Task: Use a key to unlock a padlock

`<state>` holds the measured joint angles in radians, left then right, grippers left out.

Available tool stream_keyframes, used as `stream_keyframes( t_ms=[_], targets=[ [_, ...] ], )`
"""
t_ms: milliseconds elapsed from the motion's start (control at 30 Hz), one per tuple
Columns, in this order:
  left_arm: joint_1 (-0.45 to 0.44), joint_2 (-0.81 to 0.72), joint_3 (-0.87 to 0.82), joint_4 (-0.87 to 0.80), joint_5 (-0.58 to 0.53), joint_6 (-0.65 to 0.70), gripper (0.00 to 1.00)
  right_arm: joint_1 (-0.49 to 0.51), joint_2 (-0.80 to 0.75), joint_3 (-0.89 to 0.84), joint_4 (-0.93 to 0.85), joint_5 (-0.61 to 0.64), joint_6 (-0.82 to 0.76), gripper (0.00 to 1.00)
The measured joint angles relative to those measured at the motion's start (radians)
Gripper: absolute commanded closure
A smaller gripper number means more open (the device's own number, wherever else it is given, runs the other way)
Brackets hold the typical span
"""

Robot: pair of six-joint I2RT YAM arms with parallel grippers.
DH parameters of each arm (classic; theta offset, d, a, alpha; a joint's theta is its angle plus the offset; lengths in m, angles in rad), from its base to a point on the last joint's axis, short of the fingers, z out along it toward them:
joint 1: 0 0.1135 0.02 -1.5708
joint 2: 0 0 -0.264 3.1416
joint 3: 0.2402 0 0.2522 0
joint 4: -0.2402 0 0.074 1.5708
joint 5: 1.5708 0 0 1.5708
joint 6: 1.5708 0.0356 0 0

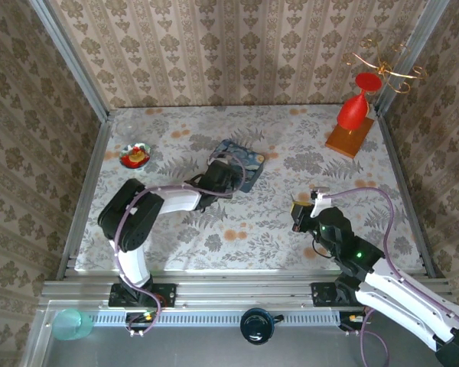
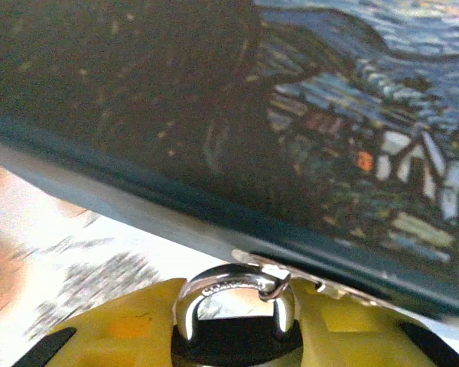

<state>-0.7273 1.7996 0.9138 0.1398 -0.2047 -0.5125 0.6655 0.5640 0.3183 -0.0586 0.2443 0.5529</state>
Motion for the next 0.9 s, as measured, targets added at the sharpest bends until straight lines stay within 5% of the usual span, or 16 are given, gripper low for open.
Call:
stream_keyframes(
  t_ms=[233, 567, 900],
  targets=[
    [-0.068, -0.048, -0.096, 0.022, -0.099, -0.103, 0.74, 0.0, 0.035, 0.0, 0.013, -0.035, 0.0, 1.0],
    [-0.204, -0.004, -0.001, -0.03, -0.153, -0.2, 0.7, 0.0, 0.06, 0.006, 0.009, -0.047, 0.0, 1.0],
    [-0.209, -0.018, -0.019, -0.009, -0.138, -0.211, 0.47, 0.0, 0.06, 0.009, 0.007, -0.048, 0.001, 1.0]
  ],
)
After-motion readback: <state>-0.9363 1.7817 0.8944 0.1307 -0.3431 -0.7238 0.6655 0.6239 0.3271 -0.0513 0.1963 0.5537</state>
